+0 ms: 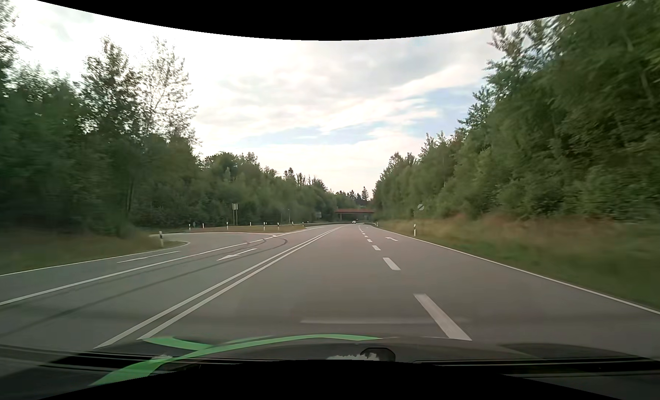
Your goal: Follow the waypoints while adhering to traffic rules and regulations
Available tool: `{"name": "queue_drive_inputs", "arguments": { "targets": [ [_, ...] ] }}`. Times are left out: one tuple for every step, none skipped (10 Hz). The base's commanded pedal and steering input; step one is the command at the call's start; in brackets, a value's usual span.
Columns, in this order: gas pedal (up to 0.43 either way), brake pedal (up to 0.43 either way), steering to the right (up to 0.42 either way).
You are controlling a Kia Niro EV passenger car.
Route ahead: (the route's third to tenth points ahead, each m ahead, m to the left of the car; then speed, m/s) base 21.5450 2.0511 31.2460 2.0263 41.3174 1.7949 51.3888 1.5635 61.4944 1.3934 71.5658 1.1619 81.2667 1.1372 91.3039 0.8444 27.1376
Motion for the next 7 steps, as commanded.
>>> {"name": "queue_drive_inputs", "arguments": {
  "targets": [
    [0.157, 0.0, -0.002],
    [0.157, 0.0, -0.002],
    [0.138, 0.0, -0.002],
    [0.13, 0.0, -0.002],
    [0.118, 0.0, -0.002],
    [0.118, 0.0, -0.001],
    [0.11, 0.0, 0.0]
  ]
}}
